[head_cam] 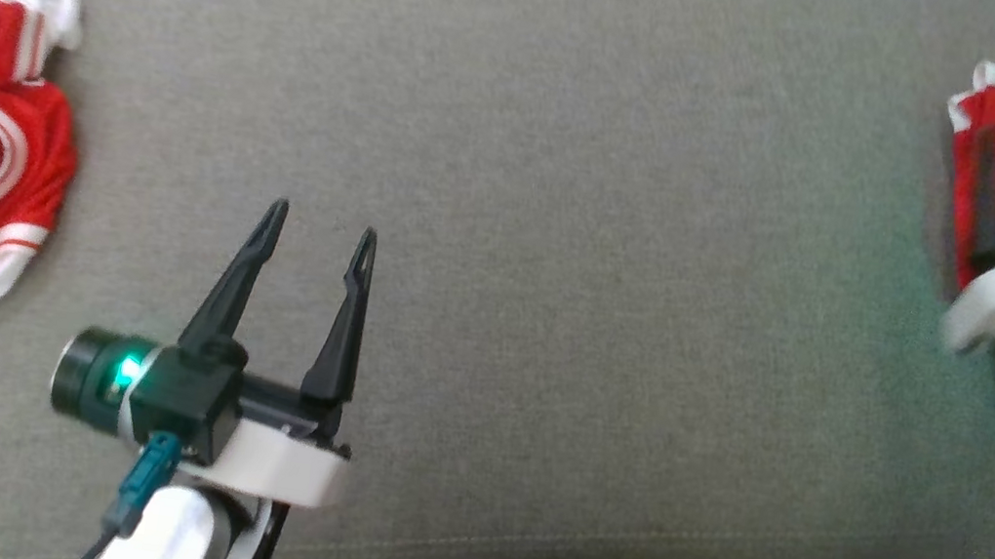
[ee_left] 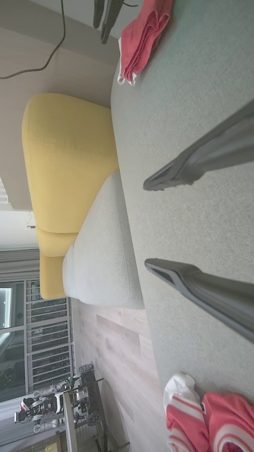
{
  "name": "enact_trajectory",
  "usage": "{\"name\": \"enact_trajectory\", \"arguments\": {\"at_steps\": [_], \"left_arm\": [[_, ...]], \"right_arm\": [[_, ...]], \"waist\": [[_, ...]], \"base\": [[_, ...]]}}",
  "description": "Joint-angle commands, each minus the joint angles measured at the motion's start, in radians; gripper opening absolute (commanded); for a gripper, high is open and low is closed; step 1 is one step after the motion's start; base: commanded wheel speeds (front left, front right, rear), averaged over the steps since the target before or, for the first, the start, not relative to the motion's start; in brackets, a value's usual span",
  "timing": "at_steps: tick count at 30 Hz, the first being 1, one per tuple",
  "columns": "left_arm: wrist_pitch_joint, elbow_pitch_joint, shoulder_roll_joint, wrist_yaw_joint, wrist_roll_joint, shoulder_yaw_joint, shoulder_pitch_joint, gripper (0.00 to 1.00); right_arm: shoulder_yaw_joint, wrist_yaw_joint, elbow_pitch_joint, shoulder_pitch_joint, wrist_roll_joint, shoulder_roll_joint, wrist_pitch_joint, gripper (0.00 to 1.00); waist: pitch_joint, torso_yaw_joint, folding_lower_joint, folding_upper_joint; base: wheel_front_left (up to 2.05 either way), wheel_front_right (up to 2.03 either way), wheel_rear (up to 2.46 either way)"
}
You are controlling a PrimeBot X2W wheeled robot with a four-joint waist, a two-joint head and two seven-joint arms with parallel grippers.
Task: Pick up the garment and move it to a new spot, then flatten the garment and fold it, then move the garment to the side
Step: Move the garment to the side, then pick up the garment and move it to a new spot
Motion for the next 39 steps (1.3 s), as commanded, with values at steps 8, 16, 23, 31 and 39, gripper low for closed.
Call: {"name": "enact_trajectory", "arguments": {"at_steps": [8, 16, 23, 31, 39], "left_arm": [[-0.005, 0.011, -0.011, 0.021, -0.053, 0.065, 0.056, 1.00], [-0.005, 0.029, -0.016, 0.031, -0.062, 0.079, 0.101, 1.00], [-0.005, 0.028, -0.018, 0.033, -0.072, 0.098, 0.149, 1.00], [-0.005, 0.047, -0.018, 0.029, -0.055, 0.122, 0.172, 1.00], [-0.005, 0.058, -0.018, 0.026, -0.043, 0.122, 0.174, 1.00]], "right_arm": [[0.073, 0.000, -0.207, 0.197, 0.055, 0.144, -0.009, 1.00], [0.047, 0.000, -0.444, 0.451, 0.078, 0.209, -0.009, 1.00], [-0.003, 0.000, -0.532, 0.619, 0.144, 0.215, -0.009, 1.00], [0.037, 0.000, -0.553, 0.661, 0.163, 0.215, -0.009, 1.00], [0.048, 0.000, -0.557, 0.670, 0.167, 0.216, -0.009, 1.00]], "waist": [[-0.130, 0.072, 0.0000, 0.0000], [-0.206, 0.123, 0.0000, 0.0000], [-0.248, 0.137, 0.0000, 0.0000], [-0.255, 0.127, 0.0000, 0.0000], [-0.257, 0.119, 0.0000, 0.0000]], "base": [[0.00, 0.00, 0.00], [0.00, 0.00, 0.00], [0.00, 0.00, 0.00], [0.00, 0.00, 0.00], [0.00, 0.00, 0.00]]}}
